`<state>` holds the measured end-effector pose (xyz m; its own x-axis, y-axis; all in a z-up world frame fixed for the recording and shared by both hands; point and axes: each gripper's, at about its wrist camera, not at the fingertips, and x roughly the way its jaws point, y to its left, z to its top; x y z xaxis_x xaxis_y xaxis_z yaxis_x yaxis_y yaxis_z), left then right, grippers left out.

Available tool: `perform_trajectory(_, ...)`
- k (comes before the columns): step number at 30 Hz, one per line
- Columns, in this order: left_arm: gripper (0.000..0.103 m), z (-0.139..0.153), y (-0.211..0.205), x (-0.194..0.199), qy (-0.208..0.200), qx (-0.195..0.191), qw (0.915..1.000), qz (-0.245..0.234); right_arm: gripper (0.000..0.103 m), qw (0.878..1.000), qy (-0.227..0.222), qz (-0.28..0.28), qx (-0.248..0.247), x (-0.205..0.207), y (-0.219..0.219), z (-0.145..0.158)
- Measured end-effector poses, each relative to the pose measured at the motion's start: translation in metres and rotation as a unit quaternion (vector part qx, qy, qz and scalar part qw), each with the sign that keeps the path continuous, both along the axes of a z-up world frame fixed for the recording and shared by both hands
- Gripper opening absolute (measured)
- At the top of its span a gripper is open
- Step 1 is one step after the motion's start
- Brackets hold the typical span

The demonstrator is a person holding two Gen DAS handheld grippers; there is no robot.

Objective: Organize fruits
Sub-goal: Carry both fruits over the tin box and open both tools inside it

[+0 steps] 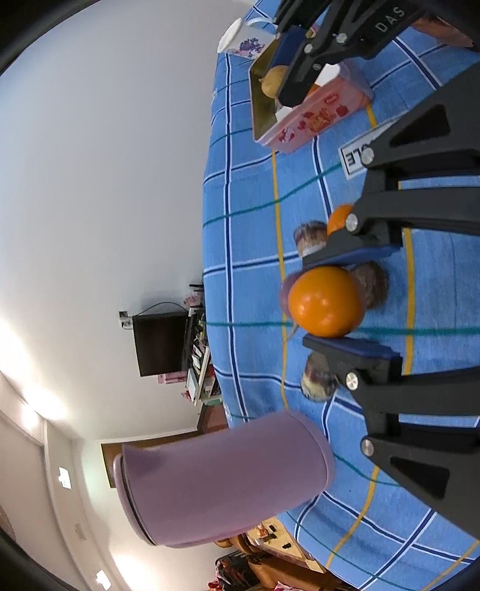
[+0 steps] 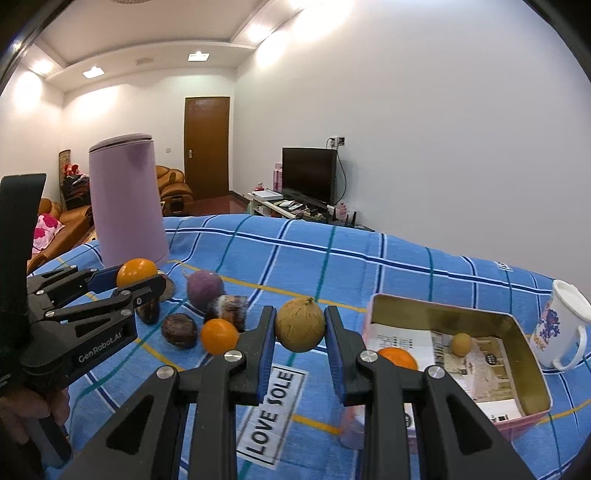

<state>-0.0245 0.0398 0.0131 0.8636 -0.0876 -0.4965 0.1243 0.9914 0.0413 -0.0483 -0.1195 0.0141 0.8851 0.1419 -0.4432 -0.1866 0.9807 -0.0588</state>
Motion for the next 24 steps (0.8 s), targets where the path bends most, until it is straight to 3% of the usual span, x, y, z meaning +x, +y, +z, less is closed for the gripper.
perform_trajectory(24, 0.037, 0.011, -0.086, -0.001, -0.01, 0.012, 0.9983, -0.057, 0.028, 0.998, -0.015, -0.064, -0.003, -0.005, -0.066, 0.008)
